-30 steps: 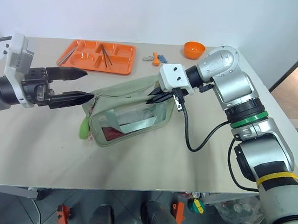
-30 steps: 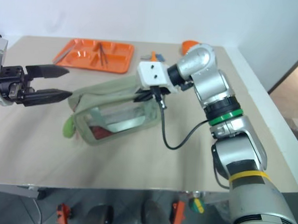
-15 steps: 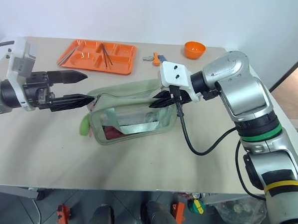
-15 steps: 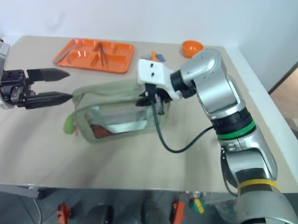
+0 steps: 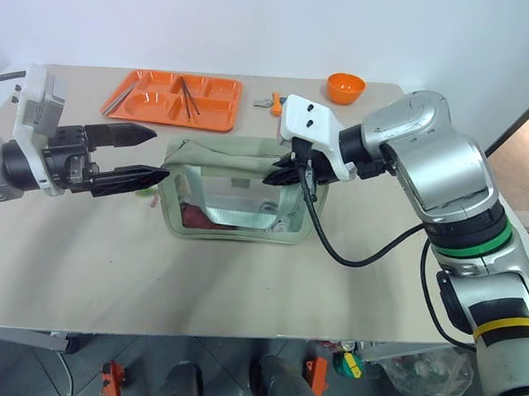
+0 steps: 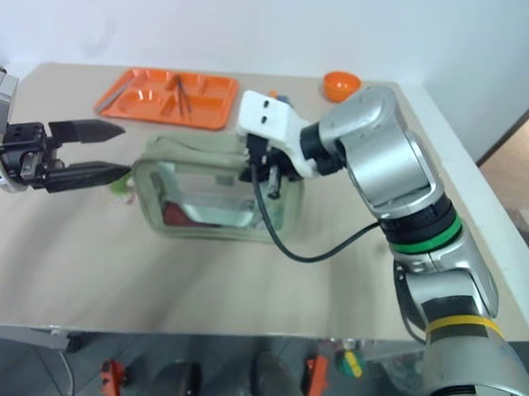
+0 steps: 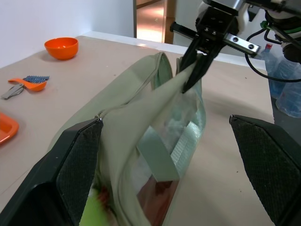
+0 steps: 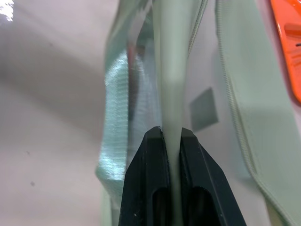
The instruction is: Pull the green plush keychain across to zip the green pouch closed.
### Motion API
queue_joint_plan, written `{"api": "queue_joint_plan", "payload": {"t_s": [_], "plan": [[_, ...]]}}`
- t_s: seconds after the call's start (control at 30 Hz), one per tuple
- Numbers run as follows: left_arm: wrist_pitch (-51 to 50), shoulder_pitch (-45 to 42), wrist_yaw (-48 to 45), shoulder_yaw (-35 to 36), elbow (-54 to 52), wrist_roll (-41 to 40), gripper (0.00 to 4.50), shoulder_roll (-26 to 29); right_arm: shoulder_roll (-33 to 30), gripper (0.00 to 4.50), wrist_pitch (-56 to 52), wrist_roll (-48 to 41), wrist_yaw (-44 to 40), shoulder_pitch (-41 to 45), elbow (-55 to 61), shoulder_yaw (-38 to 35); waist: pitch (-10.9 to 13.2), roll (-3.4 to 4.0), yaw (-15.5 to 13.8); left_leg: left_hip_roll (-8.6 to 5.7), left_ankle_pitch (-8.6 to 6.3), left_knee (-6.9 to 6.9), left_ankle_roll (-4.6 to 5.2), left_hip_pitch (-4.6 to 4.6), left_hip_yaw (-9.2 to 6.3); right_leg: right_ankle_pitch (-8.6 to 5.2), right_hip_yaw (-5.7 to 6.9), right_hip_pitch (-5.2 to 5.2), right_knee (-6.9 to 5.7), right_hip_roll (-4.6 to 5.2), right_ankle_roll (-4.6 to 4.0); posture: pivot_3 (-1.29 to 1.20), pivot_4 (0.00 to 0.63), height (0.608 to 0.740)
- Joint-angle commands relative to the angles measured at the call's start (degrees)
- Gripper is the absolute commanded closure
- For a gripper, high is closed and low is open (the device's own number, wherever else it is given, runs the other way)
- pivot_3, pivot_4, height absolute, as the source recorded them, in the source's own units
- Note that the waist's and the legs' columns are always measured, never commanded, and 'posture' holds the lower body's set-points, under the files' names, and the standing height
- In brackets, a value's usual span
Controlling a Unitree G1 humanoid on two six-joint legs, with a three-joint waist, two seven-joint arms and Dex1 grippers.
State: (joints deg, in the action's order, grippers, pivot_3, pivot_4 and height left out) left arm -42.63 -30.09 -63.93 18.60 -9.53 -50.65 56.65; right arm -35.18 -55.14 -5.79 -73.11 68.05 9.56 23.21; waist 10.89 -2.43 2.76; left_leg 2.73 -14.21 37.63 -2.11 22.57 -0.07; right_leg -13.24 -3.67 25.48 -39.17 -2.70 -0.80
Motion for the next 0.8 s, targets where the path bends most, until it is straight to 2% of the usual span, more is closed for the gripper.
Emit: {"api": "queue_joint_plan", "payload": {"t_s": [0.03, 0.43, 0.47, 0.77, 0.8], "plan": [[0.00, -1.05, 0.24, 2.18, -1.31, -1.00, 0.00, 0.82, 0.43, 4.45, -3.26, -3.35, 1.61, -0.13, 6.12, -1.51, 0.00, 0.00, -0.01, 0.00, 0.00, 0.00, 0.00, 0.00, -0.03, -0.01, 0.02, 0.00, 0.00, 0.00, -0.01, 0.00, 0.150, 0.740], [-0.52, -0.43, 1.33, 3.26, -2.23, -2.01, 0.00, 1.07, 0.40, 4.45, -3.26, -6.40, 5.82, -3.21, 8.67, 0.00, 0.00, -0.01, 0.00, 0.01, 0.00, 0.00, 0.00, 0.00, -0.10, -0.01, 0.12, -0.02, 0.00, -0.01, -0.03, 0.00, 0.150, 0.740], [-0.56, -0.44, 1.42, 3.29, -2.26, -2.05, 0.00, 1.00, 0.45, 3.76, -3.30, -6.62, 6.24, -3.71, 9.09, 0.10, 0.00, -0.01, 0.00, 0.01, 0.01, 0.00, 0.00, 0.01, -0.10, -0.01, 0.12, -0.02, 0.00, -0.01, -0.04, 0.00, 0.150, 0.740], [-0.41, -0.39, 2.07, 3.07, -2.44, -2.33, 0.00, 0.43, 0.48, 0.60, -7.14, -12.09, 7.58, -3.70, 8.77, -1.78, -0.01, -0.01, 0.03, 0.04, 0.01, 0.01, 0.00, -0.03, -0.13, 0.00, 0.14, -0.04, -0.01, -0.02, -0.05, 0.00, 0.150, 0.740], [-0.42, -0.44, 2.09, 3.04, -2.29, -2.41, 0.00, 0.45, -0.02, 0.38, -7.31, -13.47, 6.36, -2.53, 6.79, -3.24, -0.01, -0.01, 0.03, 0.04, 0.01, 0.01, 0.00, -0.03, -0.14, 0.00, 0.15, -0.04, -0.01, -0.02, -0.06, 0.00, 0.150, 0.740]]}}
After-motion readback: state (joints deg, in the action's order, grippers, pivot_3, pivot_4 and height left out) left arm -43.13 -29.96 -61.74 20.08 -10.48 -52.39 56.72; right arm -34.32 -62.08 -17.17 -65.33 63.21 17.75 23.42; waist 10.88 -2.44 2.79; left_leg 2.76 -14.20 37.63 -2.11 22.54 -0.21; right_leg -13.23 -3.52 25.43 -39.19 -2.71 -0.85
